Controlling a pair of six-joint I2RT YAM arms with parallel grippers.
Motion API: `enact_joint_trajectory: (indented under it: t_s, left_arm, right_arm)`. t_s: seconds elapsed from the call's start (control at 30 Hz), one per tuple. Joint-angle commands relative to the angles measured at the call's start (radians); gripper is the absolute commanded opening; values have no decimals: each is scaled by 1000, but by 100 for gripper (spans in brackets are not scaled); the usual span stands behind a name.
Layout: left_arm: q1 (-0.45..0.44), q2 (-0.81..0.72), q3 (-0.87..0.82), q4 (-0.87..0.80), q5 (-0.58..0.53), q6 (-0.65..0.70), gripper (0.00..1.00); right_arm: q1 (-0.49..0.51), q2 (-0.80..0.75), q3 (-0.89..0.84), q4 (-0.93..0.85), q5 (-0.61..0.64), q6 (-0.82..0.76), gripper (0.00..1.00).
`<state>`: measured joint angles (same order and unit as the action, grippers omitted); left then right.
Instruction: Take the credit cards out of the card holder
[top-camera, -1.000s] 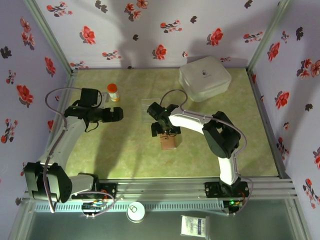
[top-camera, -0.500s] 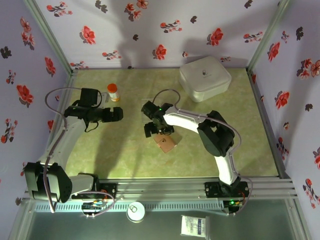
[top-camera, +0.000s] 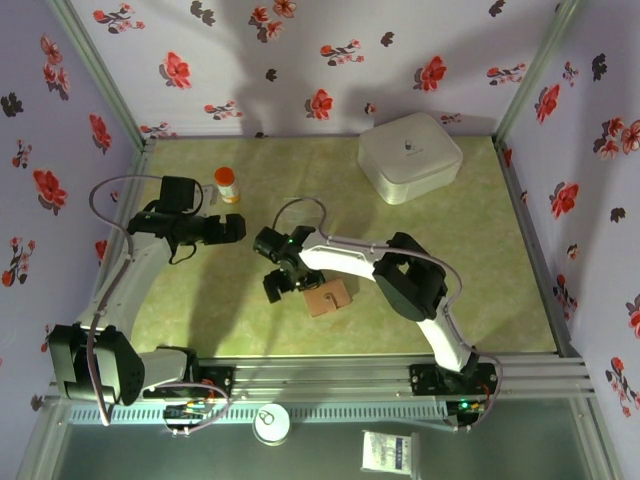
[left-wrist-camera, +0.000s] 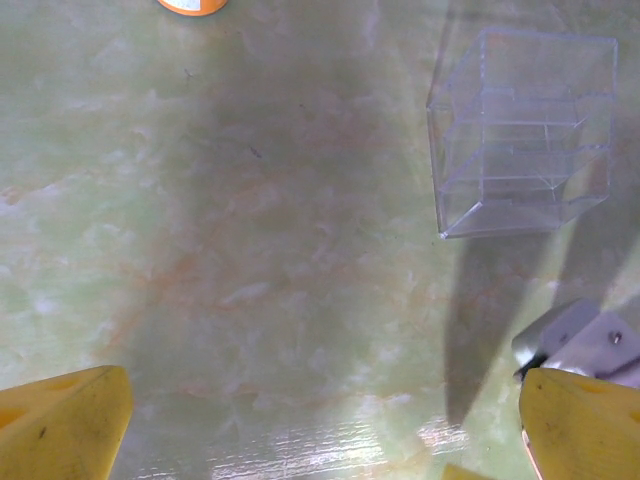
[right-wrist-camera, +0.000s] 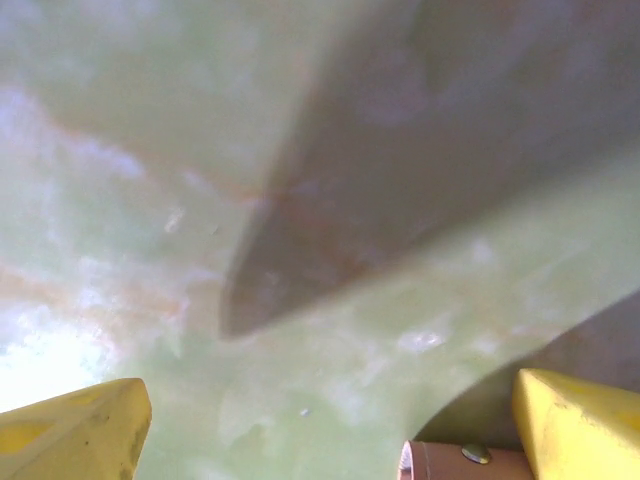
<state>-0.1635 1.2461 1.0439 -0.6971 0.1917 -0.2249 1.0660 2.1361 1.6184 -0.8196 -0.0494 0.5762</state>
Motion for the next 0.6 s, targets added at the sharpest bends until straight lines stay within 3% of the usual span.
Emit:
enact_joint_trajectory:
  t_s: [0.0,0.23,0.57]
  left_arm:
    - [7,-3,-13,-18,0,22,100]
    - [9,-3,-15,-18,2,23,100]
    - [11,6,-12,-19,6,25,100]
  right_arm:
    - [34,6,23,-57,-18,12,94]
    - [109,-21,11,-136,5,20,94]
    - [144,-183,-178,-137,32,106,94]
